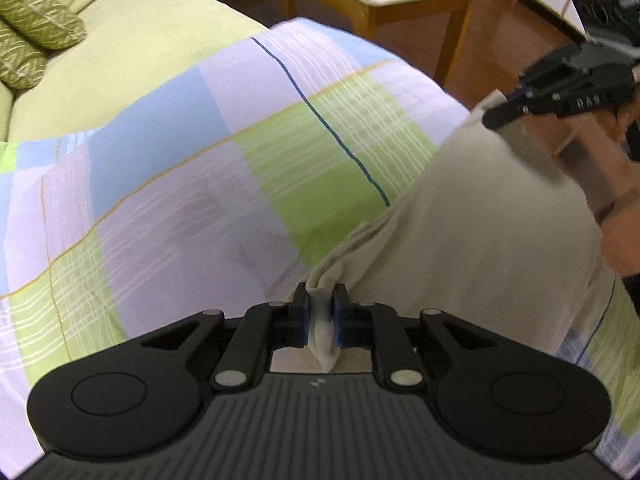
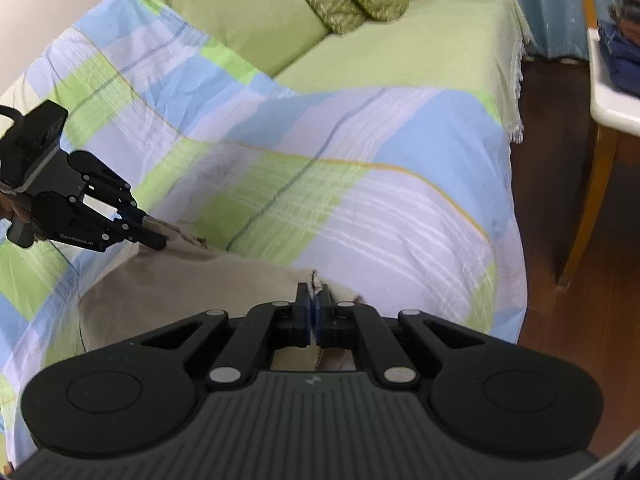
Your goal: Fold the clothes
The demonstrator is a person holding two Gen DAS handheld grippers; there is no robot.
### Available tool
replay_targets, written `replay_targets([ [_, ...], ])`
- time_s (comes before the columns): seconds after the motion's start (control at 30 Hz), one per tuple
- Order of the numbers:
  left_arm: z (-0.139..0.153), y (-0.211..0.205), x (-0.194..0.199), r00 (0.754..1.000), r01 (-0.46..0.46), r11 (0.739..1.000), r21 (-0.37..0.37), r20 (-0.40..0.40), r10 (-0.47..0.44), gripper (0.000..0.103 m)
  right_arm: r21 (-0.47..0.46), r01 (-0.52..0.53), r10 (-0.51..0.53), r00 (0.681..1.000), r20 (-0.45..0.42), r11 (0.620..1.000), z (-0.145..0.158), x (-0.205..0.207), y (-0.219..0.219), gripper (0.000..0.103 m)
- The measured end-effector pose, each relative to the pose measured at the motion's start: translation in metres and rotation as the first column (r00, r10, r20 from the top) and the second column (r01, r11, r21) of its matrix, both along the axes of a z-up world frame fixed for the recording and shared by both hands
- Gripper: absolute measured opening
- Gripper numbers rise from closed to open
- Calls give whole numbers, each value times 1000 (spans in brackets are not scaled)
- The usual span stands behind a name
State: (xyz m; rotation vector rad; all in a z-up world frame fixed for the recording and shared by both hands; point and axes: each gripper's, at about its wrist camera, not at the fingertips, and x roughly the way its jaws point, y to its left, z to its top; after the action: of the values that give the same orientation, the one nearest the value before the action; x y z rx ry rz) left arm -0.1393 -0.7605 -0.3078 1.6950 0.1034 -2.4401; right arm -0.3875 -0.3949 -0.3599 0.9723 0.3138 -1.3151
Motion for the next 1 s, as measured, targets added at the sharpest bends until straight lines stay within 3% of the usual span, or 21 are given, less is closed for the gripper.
replay_targets([
  [0.13,-4,-5,2,1000,-6,1000,-9,-14,6,18,45,9,-9,1000,-18,999,-9,2,-2,2],
  [0.27,-1,-4,7,1000,-15,1000,-19,-27,14,11,19,25,-25,999,-43,999,-4,1,-2,8],
  [0.3,0,-8,11,999,-17,1000,-20,-35,17,11,13,29,-29,998,-49,999,-3,0,-2,2],
  [0.47,-9,-12,12,997,-60,998,-8,-47,60,11,15,9,-8,996,-89,1000,-4,2,-6,2],
  [0.6,-11,-26,20,995,-88,996,-23,-53,87,27,14,22,-20,992,-128,1000,-7,7,-5,1],
  [0.63,-11,-32,23,993,-103,994,-28,-57,101,44,13,29,-27,990,-140,1000,-8,9,-5,1],
  [0.67,-11,-42,30,990,-130,990,-53,-57,127,58,14,34,-32,988,-151,999,-8,10,-5,1],
  [0.73,-8,-49,50,985,-163,982,-91,-63,158,61,42,45,-37,986,-165,998,-9,13,-7,2],
  [0.8,5,-60,68,978,-203,966,-158,-81,193,59,67,105,-92,980,-177,992,-3,9,-8,36],
  [0.9,28,-62,88,971,-236,933,-273,-98,217,57,35,178,-162,946,-282,983,20,9,2,36],
  [1.0,52,-33,130,984,-178,926,-335,-78,160,57,35,184,-161,925,-345,982,42,15,17,37],
])
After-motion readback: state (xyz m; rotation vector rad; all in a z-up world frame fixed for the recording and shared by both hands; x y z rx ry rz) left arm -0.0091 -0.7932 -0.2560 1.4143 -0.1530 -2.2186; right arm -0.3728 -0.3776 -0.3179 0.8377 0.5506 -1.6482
